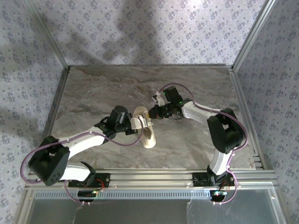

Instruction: Tie the shoes

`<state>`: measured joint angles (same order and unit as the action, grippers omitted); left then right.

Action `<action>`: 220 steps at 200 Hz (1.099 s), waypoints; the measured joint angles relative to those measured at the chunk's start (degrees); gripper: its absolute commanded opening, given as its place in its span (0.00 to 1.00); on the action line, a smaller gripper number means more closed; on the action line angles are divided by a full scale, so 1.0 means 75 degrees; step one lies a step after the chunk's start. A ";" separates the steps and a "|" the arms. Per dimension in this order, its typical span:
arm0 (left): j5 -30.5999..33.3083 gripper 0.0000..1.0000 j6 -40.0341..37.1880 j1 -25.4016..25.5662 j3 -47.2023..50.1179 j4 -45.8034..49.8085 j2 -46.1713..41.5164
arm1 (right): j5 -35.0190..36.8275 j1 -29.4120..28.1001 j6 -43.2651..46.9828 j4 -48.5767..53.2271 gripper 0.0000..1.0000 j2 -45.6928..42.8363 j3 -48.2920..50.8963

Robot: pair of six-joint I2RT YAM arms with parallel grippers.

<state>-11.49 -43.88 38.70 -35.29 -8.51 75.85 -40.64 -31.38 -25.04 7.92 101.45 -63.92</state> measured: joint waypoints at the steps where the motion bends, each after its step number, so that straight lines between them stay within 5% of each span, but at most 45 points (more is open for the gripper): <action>1: 0.0000 0.00 0.0000 0.0000 0.0000 0.0000 0.0000 | 0.0000 0.0000 0.0000 -0.0003 0.00 0.0000 0.0000; 70: 0.0006 0.00 0.0058 0.0000 0.0000 0.0026 0.0003 | -0.0003 0.0003 0.0006 -0.0003 0.00 0.0000 0.0000; 124: 0.0000 0.00 0.0227 0.0000 0.0000 -0.0041 0.0221 | -0.0044 0.0146 -0.0073 -0.0134 0.17 -0.0003 0.0052; 220: 0.0003 0.00 0.0300 0.0000 -0.0023 -0.0262 0.0393 | -0.0589 0.0128 -0.0149 -0.0254 0.18 0.0501 -0.0017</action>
<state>-11.46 -41.63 38.70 -35.46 -10.48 78.81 -45.06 -30.41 -26.15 6.02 105.21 -64.05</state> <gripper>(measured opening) 0.041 0.177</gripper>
